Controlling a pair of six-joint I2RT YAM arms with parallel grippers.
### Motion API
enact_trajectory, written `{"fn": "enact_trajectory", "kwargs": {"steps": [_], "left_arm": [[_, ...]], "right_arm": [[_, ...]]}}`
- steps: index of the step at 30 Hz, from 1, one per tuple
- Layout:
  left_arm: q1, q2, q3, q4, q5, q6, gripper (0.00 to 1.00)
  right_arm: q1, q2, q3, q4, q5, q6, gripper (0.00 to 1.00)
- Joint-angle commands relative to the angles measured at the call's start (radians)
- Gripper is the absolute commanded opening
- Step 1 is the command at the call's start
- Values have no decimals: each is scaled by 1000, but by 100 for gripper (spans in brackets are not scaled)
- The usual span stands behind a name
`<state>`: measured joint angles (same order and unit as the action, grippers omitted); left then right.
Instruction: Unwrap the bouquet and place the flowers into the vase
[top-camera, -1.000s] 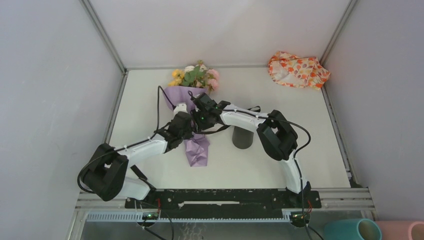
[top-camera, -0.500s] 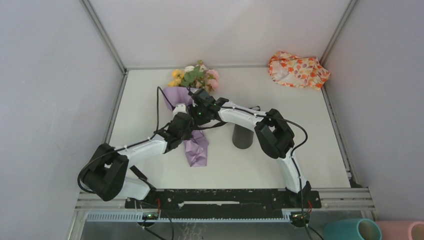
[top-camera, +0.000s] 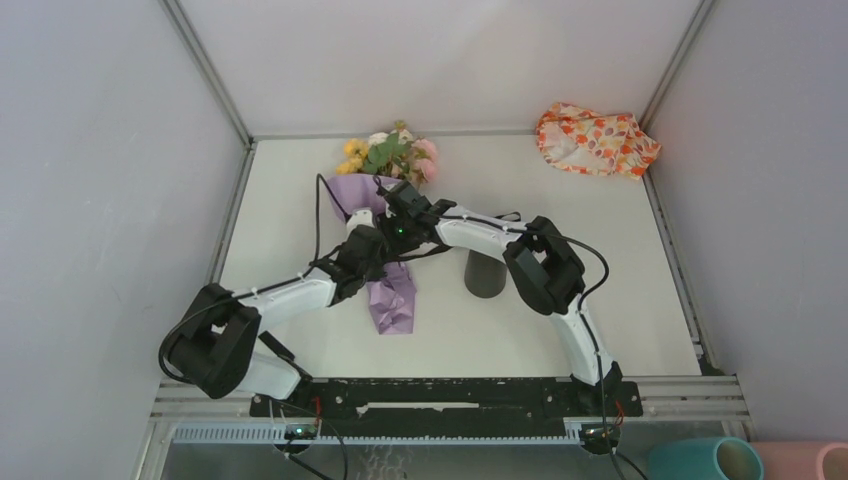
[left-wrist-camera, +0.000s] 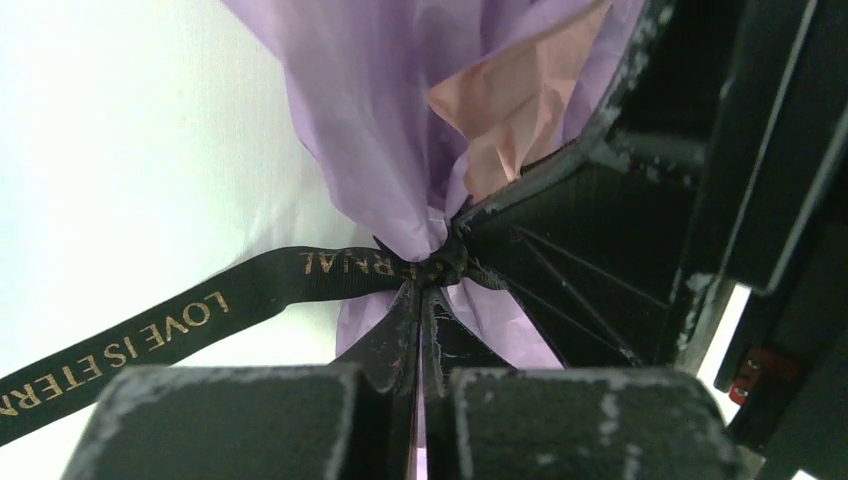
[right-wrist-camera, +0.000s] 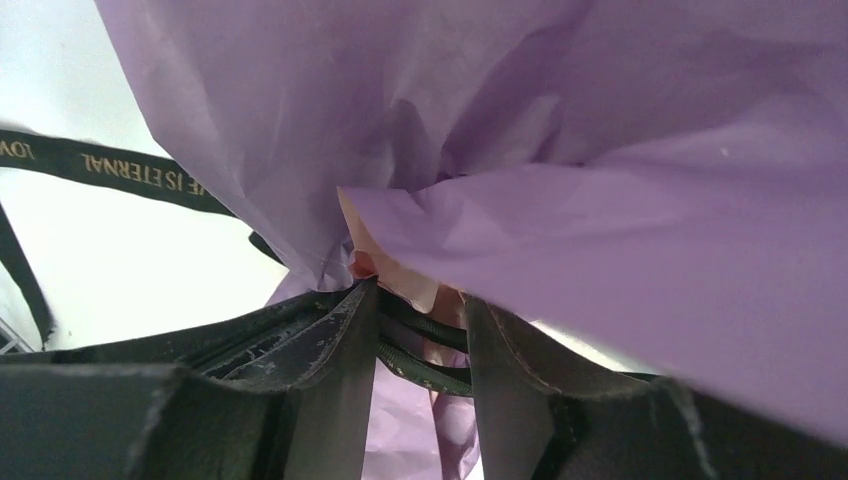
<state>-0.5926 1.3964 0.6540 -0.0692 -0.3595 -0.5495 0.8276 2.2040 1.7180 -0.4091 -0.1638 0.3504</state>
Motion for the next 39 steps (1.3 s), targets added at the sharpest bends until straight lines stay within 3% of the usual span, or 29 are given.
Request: {"fn": "enact_trajectory", "kwargs": {"steps": [1,5,7,10,19,26,39], "left_arm": [[3,15,23,17,8,-8,0],[3,25,30,17,8,-7,0],[2,27,32,14,6,-7,0],[2,22,35,3,-6,-4,0],[29,13,14,-11,-27,-3,0],[52,2,-12,-9,-24,-7,0],[118,-83,-42,-65,-63,12,0]], "right_arm": [[21,-59,-58,26,-8,23,46],[25,-55,-65,15,-8,23,41],[23,-42,-60,9,-11,22,29],[15,-38,-51,-9,11,20,0],[-64,-158,-87,-62,125,-8,0],[-150,-255,-156,-63,121,2,0],[-175,-238,-165,-92,157,7,0]]}}
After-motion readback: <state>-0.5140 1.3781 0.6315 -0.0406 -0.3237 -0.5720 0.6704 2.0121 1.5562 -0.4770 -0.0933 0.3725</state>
